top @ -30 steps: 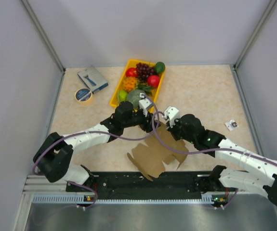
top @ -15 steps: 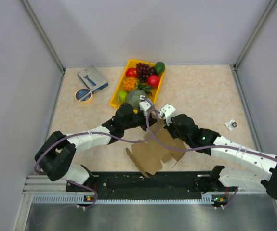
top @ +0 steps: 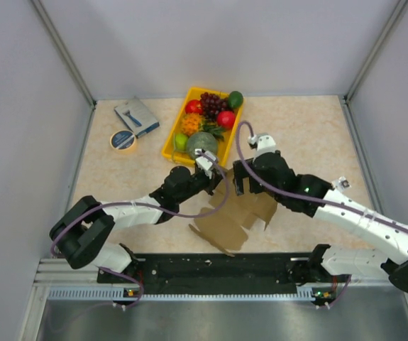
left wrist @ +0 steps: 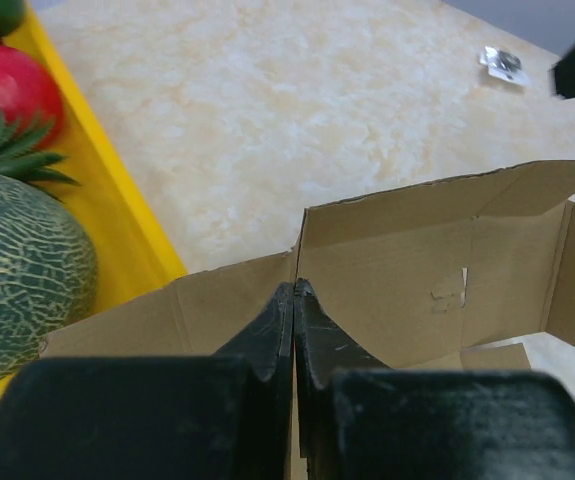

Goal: Fold the paper box

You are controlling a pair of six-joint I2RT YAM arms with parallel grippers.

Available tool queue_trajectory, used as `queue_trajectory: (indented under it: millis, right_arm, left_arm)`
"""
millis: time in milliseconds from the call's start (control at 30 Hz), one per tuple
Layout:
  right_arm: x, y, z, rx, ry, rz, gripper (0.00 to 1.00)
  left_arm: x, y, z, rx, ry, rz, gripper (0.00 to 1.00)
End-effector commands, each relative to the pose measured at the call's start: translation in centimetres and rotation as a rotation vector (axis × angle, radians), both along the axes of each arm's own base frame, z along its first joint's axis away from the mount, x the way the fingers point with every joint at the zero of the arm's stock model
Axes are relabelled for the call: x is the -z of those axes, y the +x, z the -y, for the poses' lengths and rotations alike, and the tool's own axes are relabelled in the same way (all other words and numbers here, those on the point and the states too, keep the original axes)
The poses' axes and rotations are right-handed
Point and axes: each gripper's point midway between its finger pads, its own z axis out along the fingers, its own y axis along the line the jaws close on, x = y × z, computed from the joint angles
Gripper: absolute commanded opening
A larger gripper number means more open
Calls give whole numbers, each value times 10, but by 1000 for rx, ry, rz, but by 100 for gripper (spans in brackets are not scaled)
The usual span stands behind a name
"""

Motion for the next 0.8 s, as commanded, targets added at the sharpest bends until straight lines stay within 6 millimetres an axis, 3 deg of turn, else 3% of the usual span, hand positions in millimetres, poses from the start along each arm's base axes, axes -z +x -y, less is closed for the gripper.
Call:
queue_trajectory:
  millis: [0, 33, 67, 133, 167, 233, 333, 367, 567, 767]
  right_arm:
    - [-43, -18, 4, 288, 309, -172, 97]
    - [-43, -21, 4, 353, 380, -217, 95]
    - [-43, -28, -10, 440, 548, -334, 96]
    - [-42, -33, -25, 505, 672, -447, 98]
    - [-49, -34, -40, 545, 793, -528, 98]
    - [-49, -28, -46, 628, 872, -567, 95]
    - [-37, -14, -34, 868, 1051, -585, 76]
    - [-37, -1, -25, 928, 1083, -526, 76]
    - [-13, 18, -13, 1111, 1160, -528, 63]
    - [-16, 43, 2, 1188, 1207, -453, 60]
  left_arm:
    - [-50, 19, -7, -133, -154, 133, 0]
    - [-49, 23, -10, -169, -157, 137, 0]
    - [-48, 25, -13, -195, -158, 140, 0]
    - [-50, 27, -15, -213, -166, 152, 0]
    - [-49, 26, -16, -221, -167, 153, 0]
    - [-53, 26, -17, -236, -187, 162, 0]
    - [-51, 23, -16, -243, -189, 164, 0]
    - [-51, 21, -16, -240, -194, 166, 0]
    - [-47, 17, -16, -257, -191, 177, 0]
    - [-49, 15, -23, -277, -197, 193, 0]
